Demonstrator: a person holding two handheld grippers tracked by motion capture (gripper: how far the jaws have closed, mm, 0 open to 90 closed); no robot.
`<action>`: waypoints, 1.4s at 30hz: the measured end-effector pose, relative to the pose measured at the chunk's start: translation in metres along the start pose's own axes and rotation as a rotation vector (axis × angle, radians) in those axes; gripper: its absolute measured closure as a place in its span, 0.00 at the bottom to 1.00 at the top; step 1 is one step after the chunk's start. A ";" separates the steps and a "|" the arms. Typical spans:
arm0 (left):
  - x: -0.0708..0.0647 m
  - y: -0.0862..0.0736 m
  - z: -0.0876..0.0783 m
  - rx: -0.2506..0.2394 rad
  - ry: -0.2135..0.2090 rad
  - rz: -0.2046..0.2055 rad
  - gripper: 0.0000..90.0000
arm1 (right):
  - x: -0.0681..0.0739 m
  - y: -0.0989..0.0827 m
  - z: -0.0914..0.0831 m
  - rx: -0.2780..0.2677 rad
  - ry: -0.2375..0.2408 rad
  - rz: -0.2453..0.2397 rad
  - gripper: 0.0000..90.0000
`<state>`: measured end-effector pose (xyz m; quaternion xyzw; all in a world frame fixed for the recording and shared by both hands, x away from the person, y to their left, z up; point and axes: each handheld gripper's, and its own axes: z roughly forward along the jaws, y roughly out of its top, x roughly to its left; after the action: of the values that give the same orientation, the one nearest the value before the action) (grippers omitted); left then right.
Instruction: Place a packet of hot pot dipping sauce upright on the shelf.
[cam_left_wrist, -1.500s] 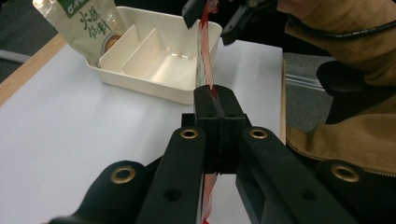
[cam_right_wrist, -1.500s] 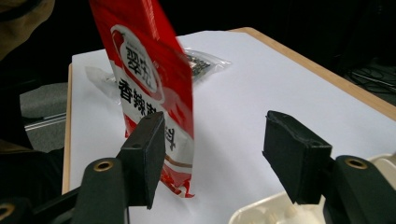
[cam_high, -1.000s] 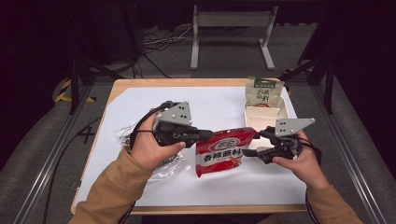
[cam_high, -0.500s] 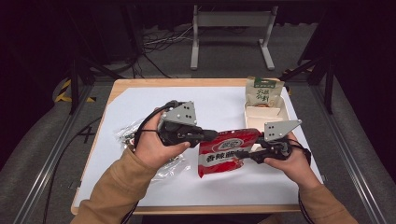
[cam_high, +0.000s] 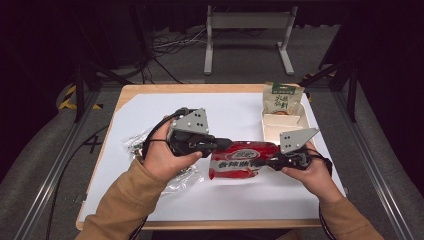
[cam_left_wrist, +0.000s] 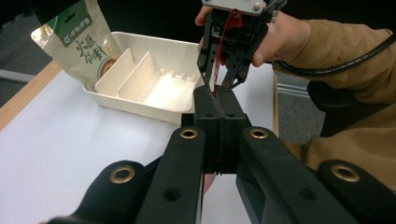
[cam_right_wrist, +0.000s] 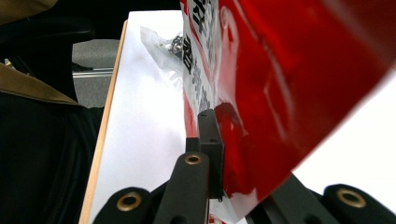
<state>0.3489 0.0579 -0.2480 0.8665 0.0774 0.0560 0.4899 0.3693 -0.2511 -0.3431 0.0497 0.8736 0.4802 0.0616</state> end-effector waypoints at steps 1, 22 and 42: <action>0.001 0.000 0.000 -0.003 0.002 -0.004 0.99 | 0.000 0.000 0.000 0.004 0.005 0.002 0.99; 0.006 -0.006 -0.003 -0.029 0.027 -0.039 0.88 | -0.001 0.009 -0.008 0.019 0.039 0.057 0.99; 0.009 -0.031 -0.018 -0.151 0.141 -0.074 0.41 | -0.010 0.026 -0.036 0.040 0.018 0.042 0.99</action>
<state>0.3519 0.0902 -0.2649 0.8176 0.1393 0.1044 0.5489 0.3742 -0.2681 -0.3013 0.0651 0.8823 0.4642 0.0427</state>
